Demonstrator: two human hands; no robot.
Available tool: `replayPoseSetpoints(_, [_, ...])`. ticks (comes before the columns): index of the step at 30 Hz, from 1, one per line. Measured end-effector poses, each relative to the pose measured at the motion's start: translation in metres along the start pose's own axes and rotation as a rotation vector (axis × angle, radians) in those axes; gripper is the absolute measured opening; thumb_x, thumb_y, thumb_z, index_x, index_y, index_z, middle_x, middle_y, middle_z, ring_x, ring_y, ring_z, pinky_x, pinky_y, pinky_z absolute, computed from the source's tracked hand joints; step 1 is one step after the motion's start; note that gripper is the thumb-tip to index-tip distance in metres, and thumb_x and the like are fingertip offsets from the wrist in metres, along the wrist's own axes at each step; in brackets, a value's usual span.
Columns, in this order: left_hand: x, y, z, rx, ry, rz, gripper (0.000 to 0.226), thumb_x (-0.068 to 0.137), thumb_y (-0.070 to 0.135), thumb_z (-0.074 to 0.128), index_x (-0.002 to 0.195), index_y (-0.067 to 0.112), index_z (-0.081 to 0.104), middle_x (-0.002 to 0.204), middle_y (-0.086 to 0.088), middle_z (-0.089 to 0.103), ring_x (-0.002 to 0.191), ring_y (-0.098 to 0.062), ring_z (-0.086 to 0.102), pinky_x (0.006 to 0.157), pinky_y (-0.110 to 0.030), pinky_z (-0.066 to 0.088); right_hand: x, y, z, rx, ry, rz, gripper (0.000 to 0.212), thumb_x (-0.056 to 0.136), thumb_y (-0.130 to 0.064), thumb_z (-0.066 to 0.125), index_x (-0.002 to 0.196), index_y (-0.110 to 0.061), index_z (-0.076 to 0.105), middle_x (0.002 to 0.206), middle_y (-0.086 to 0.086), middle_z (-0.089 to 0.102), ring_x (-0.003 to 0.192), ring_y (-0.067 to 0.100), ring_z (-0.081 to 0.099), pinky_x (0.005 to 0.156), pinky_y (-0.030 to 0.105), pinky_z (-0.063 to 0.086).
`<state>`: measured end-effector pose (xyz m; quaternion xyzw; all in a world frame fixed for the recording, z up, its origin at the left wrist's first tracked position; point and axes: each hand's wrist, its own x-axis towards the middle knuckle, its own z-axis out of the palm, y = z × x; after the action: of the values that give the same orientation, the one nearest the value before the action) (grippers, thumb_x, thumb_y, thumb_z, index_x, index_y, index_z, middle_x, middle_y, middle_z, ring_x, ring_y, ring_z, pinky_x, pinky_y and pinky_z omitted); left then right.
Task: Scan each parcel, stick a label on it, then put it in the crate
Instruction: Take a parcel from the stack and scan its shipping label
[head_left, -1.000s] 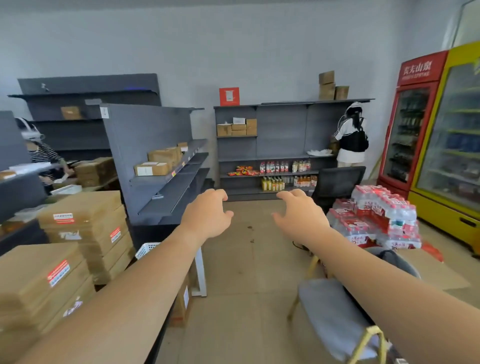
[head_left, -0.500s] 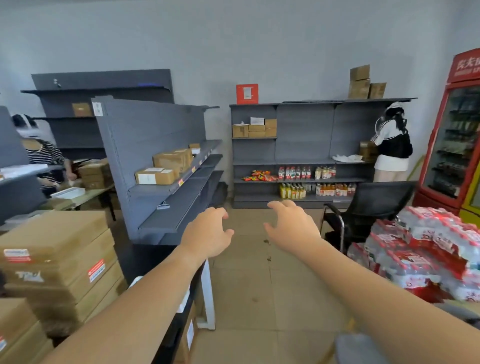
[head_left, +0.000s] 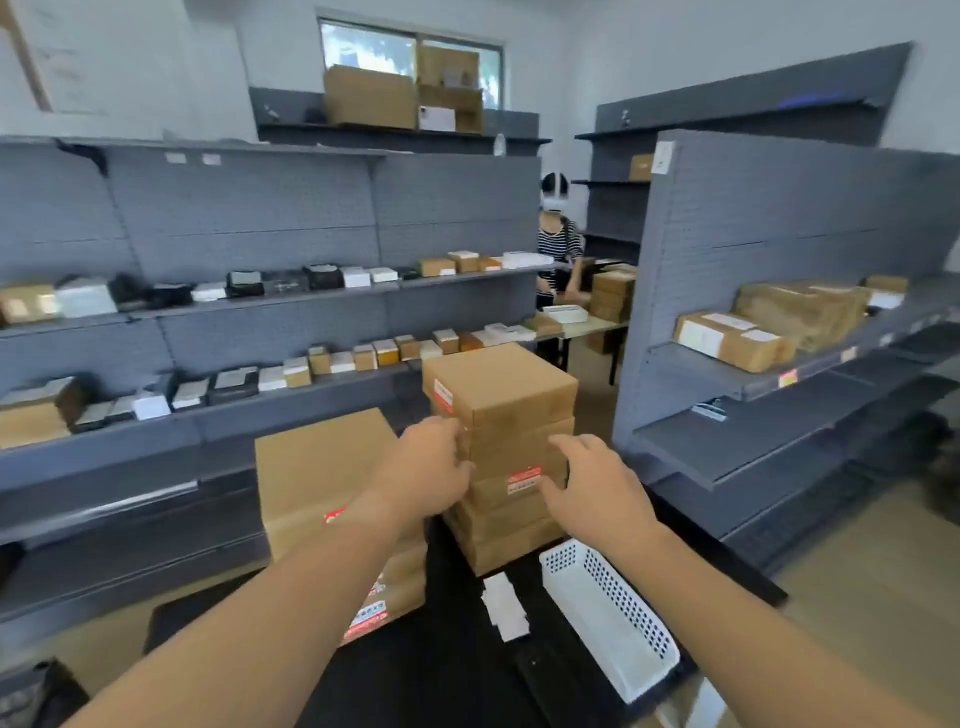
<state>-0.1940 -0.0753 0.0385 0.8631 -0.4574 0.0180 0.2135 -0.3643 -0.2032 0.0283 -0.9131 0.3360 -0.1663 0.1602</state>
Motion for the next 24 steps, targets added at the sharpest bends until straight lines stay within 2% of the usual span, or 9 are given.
replayPoseSetpoints(5, [-0.014,-0.057,0.008,0.07,0.003,-0.349,0.047,0.094,0.037,0.063,0.136,0.02,0.053,0.135,-0.002,0.06,0.123,-0.025,0.056,0.101,-0.038,0.049,0.06,-0.015,0.044,0.093,-0.171,-0.185,0.054,0.099,-0.043,0.056,0.15,-0.029,0.042,0.147,-0.001,0.046,0.126,0.024,0.053,0.101,0.044,0.049])
replayPoseSetpoints(9, [-0.036,-0.095,0.014,0.059,0.054,-0.549,0.048,0.095,0.042,0.062,0.136,0.02,0.053,0.135,0.0,0.061,0.121,-0.025,0.058,0.099,-0.038,0.049,0.09,-0.031,0.082,0.174,-0.303,-0.244,0.057,0.099,-0.041,0.058,0.152,-0.026,0.041,0.149,0.001,0.046,0.131,0.025,0.051,0.104,0.042,0.049])
replayPoseSetpoints(13, [-0.039,-0.139,0.025,-0.072,0.202,-0.727,0.054,0.095,0.043,0.062,0.139,0.013,0.051,0.137,-0.006,0.059,0.125,-0.028,0.055,0.102,-0.04,0.046,0.124,-0.052,0.12,0.363,-0.431,-0.191,0.065,0.098,-0.042,0.063,0.154,-0.02,0.039,0.152,0.004,0.047,0.134,0.025,0.05,0.102,0.034,0.043])
replayPoseSetpoints(15, [-0.032,-0.166,0.034,-0.176,0.273,-0.819,0.058,0.096,0.045,0.059,0.141,0.01,0.047,0.139,-0.01,0.058,0.124,-0.03,0.055,0.101,-0.041,0.046,0.141,-0.063,0.14,0.438,-0.485,-0.121,0.074,0.098,-0.05,0.06,0.159,-0.021,0.031,0.156,0.004,0.045,0.135,0.025,0.051,0.104,0.036,0.042])
replayPoseSetpoints(18, [-0.016,-0.207,0.05,-0.305,0.297,-0.964,0.076,0.098,0.053,0.052,0.154,0.007,0.029,0.153,-0.015,0.044,0.138,-0.035,0.044,0.111,-0.047,0.04,0.168,-0.075,0.174,0.478,-0.514,-0.038,0.08,0.1,-0.062,0.047,0.163,-0.021,0.02,0.166,0.002,0.03,0.149,0.027,0.036,0.116,0.042,0.034])
replayPoseSetpoints(20, [-0.005,-0.232,0.062,-0.389,0.292,-1.03,0.079,0.1,0.054,0.047,0.157,0.006,0.022,0.157,-0.016,0.038,0.141,-0.036,0.04,0.113,-0.046,0.036,0.181,-0.08,0.197,0.495,-0.537,-0.001,0.08,0.102,-0.064,0.039,0.164,-0.019,0.016,0.169,0.002,0.023,0.153,0.026,0.028,0.12,0.042,0.028])
replayPoseSetpoints(22, [0.002,-0.25,0.073,-0.466,0.305,-1.046,0.076,0.099,0.056,0.046,0.154,0.007,0.03,0.151,-0.014,0.046,0.135,-0.035,0.047,0.11,-0.046,0.04,0.187,-0.084,0.216,0.536,-0.567,0.027,0.079,0.102,-0.064,0.037,0.164,-0.018,0.017,0.168,0.001,0.025,0.152,0.025,0.029,0.117,0.04,0.03])
replayPoseSetpoints(24, [0.005,-0.258,0.078,-0.514,0.317,-1.013,0.061,0.099,0.052,0.049,0.143,0.01,0.048,0.135,-0.008,0.061,0.119,-0.029,0.059,0.103,-0.045,0.048,0.188,-0.087,0.226,0.58,-0.569,0.011,0.066,0.104,-0.057,0.041,0.158,-0.018,0.034,0.156,-0.002,0.044,0.14,0.023,0.045,0.105,0.033,0.038])
